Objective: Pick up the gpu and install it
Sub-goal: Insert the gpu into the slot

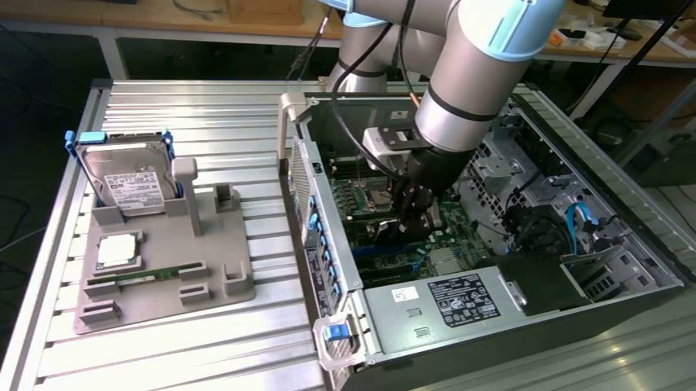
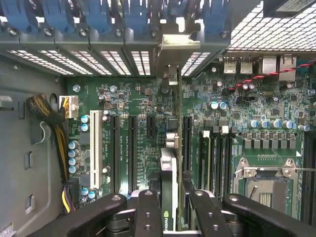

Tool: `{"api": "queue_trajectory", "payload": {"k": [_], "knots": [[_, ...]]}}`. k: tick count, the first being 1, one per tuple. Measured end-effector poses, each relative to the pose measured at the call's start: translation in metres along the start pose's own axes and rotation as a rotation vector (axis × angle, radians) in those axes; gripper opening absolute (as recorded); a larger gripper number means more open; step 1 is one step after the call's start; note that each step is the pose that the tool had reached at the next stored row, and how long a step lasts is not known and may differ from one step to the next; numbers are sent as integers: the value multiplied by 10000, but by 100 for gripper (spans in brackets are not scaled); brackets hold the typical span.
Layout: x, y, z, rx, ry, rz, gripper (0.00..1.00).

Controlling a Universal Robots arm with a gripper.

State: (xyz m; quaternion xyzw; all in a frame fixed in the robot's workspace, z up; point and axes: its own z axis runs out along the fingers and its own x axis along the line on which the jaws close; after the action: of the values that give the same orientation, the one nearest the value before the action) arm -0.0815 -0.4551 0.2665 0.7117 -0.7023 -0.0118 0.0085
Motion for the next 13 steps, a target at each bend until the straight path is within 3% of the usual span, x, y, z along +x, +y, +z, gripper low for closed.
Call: {"api": "queue_trajectory", "payload": {"k": [3, 8, 13], "knots": [[-1, 1, 1, 0, -11, -1, 27], [-1, 24, 4, 2, -100, -3, 27], [-1, 63, 5, 2, -106, -4, 27]]}}
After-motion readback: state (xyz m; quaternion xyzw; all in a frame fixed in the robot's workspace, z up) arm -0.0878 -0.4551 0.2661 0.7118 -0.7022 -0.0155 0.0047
